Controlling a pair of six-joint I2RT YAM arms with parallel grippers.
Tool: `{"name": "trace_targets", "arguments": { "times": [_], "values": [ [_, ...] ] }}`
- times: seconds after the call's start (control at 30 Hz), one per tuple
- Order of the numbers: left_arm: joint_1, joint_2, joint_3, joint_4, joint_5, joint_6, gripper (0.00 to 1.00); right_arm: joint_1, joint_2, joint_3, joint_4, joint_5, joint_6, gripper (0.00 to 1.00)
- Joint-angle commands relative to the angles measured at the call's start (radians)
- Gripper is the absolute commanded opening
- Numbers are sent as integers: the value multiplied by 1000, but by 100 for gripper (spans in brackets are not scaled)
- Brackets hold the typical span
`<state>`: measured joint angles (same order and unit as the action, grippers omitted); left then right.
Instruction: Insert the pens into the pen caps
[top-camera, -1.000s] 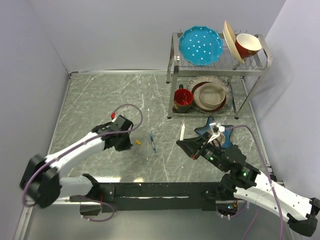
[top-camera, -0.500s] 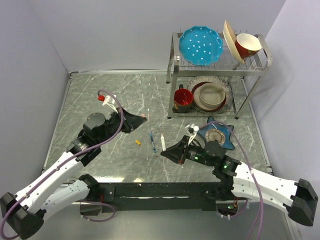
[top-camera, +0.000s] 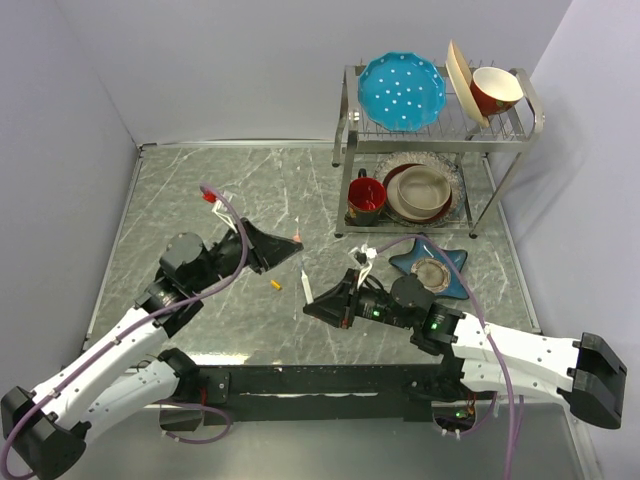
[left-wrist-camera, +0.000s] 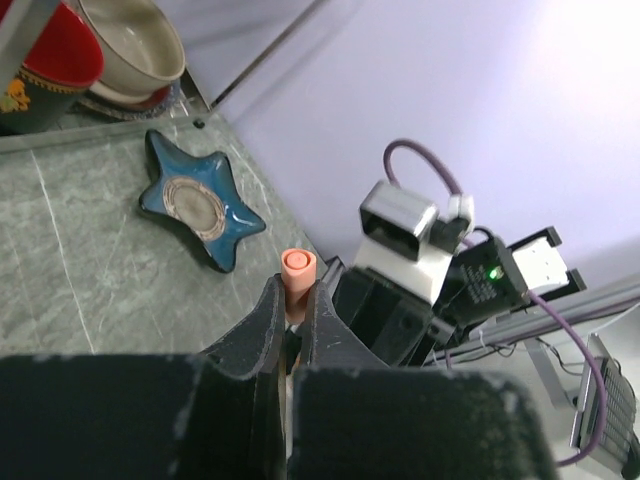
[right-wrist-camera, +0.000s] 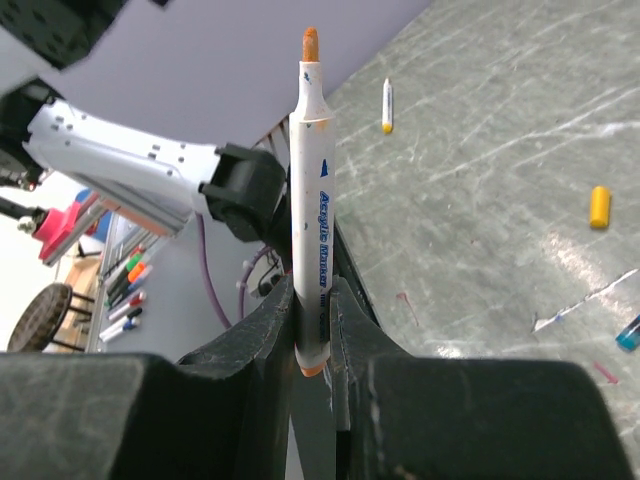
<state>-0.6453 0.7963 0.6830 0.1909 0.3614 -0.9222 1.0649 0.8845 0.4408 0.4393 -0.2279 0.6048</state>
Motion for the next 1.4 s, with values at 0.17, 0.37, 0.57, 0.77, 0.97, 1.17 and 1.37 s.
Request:
{"name": "trace_targets", "arguments": {
  "times": [0.17, 0.37, 0.57, 0.77, 0.97, 1.17, 1.37],
  "values": [
    [-10, -40, -57, 103, 76, -18, 1, 10, 7, 79, 4, 64, -7, 0],
    [-16, -58, -69, 114, 79, -35, 1, 12, -1, 88, -10, 85, -8, 0],
    [-20, -68, -74, 101, 76, -35, 1, 12, -1, 90, -7, 87, -8, 0],
    [-31, -45, -82, 104, 82, -26, 1, 13, 2, 108, -17, 88, -13, 0],
    [-51, -43, -73, 27, 54, 25, 1, 17, 16, 130, -39, 111, -23, 0],
    [-63, -51, -72, -60, 56, 49, 1, 17, 14, 179, -89, 190, -77, 0],
    [-67, -75, -77, -129, 44, 72, 1, 17, 25, 211, -113, 213, -108, 0]
  ]
}}
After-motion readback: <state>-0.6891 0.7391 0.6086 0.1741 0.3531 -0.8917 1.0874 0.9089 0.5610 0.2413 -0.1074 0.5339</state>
